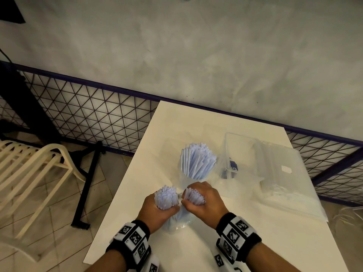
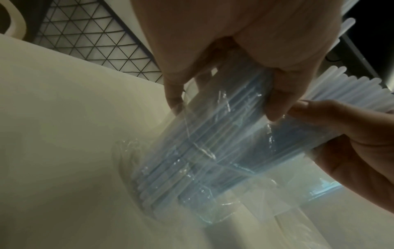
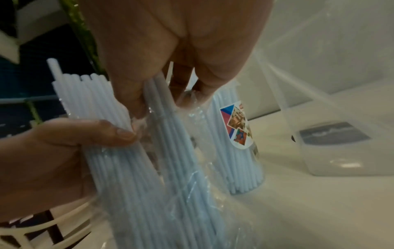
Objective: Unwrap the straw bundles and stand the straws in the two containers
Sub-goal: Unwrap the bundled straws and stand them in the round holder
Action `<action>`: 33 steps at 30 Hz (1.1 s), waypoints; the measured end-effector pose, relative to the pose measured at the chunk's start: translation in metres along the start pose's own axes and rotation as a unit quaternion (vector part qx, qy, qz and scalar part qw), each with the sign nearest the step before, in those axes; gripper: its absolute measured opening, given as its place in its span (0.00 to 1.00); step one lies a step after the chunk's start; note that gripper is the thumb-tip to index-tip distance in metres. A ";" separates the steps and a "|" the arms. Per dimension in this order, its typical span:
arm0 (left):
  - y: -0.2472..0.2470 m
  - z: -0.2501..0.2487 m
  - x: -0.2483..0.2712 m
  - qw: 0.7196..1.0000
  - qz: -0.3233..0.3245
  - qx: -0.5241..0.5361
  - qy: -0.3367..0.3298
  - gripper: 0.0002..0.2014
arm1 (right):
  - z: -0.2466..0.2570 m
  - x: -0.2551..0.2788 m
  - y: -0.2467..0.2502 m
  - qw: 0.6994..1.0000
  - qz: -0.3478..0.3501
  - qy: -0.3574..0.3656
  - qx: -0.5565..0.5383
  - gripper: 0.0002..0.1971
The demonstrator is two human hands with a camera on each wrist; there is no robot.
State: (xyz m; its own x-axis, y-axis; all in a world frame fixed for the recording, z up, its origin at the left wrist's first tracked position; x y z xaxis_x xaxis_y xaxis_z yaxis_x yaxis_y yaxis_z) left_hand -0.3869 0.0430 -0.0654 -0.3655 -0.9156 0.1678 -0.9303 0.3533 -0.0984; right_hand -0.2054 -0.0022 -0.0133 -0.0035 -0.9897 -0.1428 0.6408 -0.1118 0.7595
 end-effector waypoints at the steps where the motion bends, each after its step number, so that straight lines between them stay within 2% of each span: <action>1: 0.000 0.000 0.000 1.000 -0.001 0.000 0.002 0.30 | 0.002 -0.001 0.000 1.000 0.005 0.011 0.014 0.14; 5: 0.003 0.000 0.000 1.000 -0.012 -0.004 0.007 0.29 | 0.015 -0.012 0.008 0.998 0.033 0.036 0.026 0.10; 7: 0.005 0.000 0.001 1.000 -0.018 -0.002 0.011 0.28 | 0.023 -0.020 0.024 0.999 0.021 0.023 0.013 0.08; 12: 0.006 -0.001 0.002 1.000 -0.013 -0.002 0.014 0.28 | 0.048 -0.049 0.086 0.996 0.009 -0.034 -0.085 0.05; 16: 0.006 0.000 0.001 1.000 -0.005 -0.007 0.019 0.27 | 0.069 -0.077 0.142 0.990 -0.022 -0.021 -0.138 0.03; 19: 0.007 0.000 0.001 1.000 -0.009 -0.017 0.016 0.30 | 0.070 -0.094 0.162 0.991 -0.047 -0.020 -0.126 0.04; 23: 0.006 -0.002 0.003 1.000 -0.011 -0.019 0.013 0.30 | 0.057 -0.106 0.154 0.995 -0.051 -0.036 -0.075 0.03; 29: 0.005 -0.003 0.004 1.000 -0.022 -0.015 0.011 0.28 | 0.024 -0.103 0.110 0.995 -0.046 -0.084 -0.034 0.04; 33: 0.004 -0.003 0.004 1.000 -0.021 -0.020 0.013 0.29 | 0.010 -0.099 0.081 0.993 -0.043 -0.103 0.025 0.20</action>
State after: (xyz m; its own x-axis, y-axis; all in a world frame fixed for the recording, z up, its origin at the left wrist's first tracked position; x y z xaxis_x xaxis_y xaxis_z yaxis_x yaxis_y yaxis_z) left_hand -0.3925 0.0415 -0.0621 -0.3263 -0.9246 0.1965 -0.9452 0.3224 -0.0524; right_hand -0.1609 0.0859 0.0691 -0.2179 -0.9727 -0.0795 0.5919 -0.1964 0.7817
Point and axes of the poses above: each hand's wrist, its own x-axis away from the middle knuckle, its own y-axis out of the back of the hand, z = x × y, the point moved 2 cm from there along -x, towards the middle knuckle, and after that the axes turned 9 degrees about x, right-handed, at the moved point
